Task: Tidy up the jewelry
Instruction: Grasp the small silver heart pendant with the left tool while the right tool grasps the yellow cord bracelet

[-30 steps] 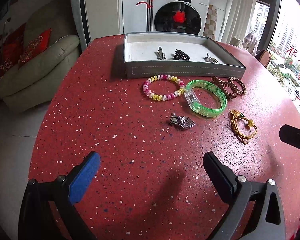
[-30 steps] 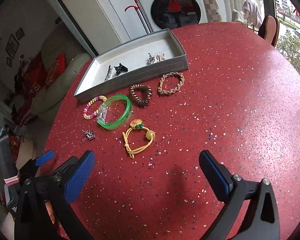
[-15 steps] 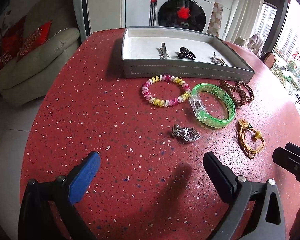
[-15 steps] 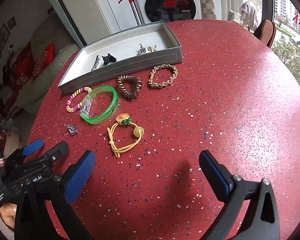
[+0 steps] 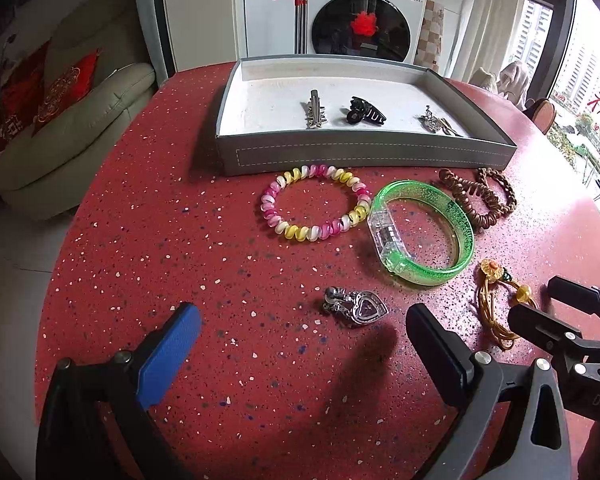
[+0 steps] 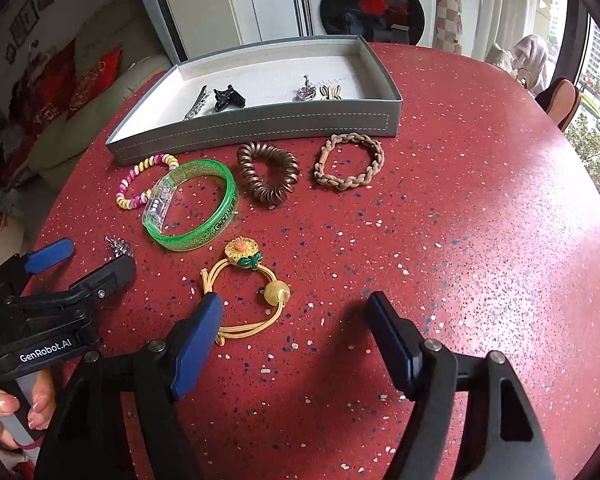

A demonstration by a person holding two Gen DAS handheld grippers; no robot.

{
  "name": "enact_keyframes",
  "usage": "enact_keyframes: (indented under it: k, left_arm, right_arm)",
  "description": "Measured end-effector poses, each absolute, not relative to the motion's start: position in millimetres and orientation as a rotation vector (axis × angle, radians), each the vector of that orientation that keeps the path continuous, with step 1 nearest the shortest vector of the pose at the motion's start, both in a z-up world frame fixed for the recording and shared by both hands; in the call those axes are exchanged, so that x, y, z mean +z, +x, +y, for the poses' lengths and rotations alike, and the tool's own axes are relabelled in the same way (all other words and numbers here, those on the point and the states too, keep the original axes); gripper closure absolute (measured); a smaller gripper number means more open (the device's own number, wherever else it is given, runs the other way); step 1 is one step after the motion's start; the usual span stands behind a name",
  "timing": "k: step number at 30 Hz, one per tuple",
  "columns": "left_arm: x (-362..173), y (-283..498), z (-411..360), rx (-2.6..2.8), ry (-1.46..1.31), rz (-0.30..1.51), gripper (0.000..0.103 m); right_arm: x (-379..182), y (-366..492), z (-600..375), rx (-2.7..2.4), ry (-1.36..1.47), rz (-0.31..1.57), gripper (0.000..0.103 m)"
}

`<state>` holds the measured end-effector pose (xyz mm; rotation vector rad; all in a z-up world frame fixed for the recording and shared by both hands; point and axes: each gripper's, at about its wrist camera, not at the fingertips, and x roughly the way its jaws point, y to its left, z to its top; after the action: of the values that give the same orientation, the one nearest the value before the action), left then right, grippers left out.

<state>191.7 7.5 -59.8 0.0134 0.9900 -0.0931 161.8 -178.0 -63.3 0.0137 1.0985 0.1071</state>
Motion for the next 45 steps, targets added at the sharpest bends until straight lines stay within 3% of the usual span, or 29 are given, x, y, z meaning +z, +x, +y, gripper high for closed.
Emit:
enact_keyframes:
  k: [5,7,13,15,20,22,27,28,45]
  left_arm:
    - [-62.7,194.1,0.6,-0.099,0.044,0.989,0.000]
    - [-62.6,193.9,-1.2,-0.110,0.045,0.986,0.001]
    - [-60.3,192.6,-6.8,-0.148,0.065,0.974,0.012]
    - [-59.2,191.1,-9.2,-0.160,0.072,0.972,0.017]
    - [-55.8,190.2,-12.5,-0.177,0.076,0.980,0.044]
    - [-54.6,189.4,-10.5,-0.187,0.061,0.982,0.051]
    - [-52.5,188.6,-6.2,-0.207,0.028,0.981,0.054]
    - [-51.1,187.7,-5.1,-0.220,0.017,0.978,0.068]
    - [-24.9,172.3,14.7,-0.274,-0.030,0.943,0.067]
  right_arm:
    - [-64.8,162.7,-164.7,0.124,-0.067,1.087,0.037]
    - [-65.5,162.0,-160.1,0.122,-0.107,1.084,0.045]
    - [-64.1,159.8,-153.9,0.160,-0.139,1.079,0.062]
    - [-64.0,160.1,-152.1,0.167,-0.144,1.081,0.064]
    - [-63.5,161.1,-148.1,0.182,-0.145,1.089,0.076]
    - [-63.1,160.4,-147.6,0.181,-0.141,1.091,0.089]
    - [-62.0,158.0,-148.2,0.169,-0.136,1.090,0.089]
    - [-60.9,157.1,-149.7,0.168,-0.128,1.085,0.089]
    - [-30.5,144.4,-179.8,0.152,-0.004,1.017,0.089]
